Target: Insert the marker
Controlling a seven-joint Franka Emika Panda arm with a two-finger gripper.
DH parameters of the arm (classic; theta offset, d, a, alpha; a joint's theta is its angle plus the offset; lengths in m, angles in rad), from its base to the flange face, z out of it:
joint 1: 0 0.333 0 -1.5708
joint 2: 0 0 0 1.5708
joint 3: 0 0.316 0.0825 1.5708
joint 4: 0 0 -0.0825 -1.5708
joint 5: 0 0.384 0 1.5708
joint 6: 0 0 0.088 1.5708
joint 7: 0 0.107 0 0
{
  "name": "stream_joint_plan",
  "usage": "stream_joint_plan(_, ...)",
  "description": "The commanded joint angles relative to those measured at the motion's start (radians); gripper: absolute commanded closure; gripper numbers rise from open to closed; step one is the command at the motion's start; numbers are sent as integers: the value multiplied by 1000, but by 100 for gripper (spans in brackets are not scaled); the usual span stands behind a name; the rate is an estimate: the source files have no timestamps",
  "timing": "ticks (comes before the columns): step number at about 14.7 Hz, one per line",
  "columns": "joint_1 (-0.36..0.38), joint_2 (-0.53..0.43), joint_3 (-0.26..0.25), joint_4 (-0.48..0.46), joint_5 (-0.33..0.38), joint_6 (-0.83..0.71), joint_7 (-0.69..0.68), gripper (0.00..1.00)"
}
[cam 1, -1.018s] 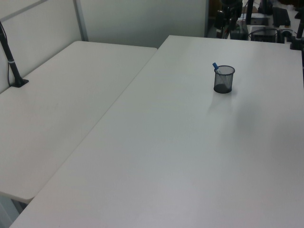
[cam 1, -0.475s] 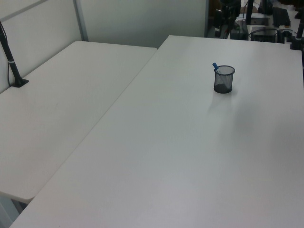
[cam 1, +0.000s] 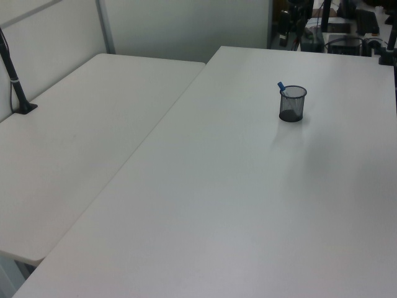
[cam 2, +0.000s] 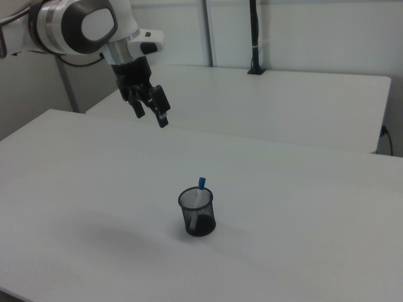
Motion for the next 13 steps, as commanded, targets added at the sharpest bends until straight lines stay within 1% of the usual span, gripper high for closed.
stream_joint_plan(1,42,-1,-20,9,-39,-11,2,0)
stream_joint_plan(4,42,2,-12,9,-40,-11,-1,0)
stream_joint_plan(13,42,0,-4,9,-22,-20,-137,0)
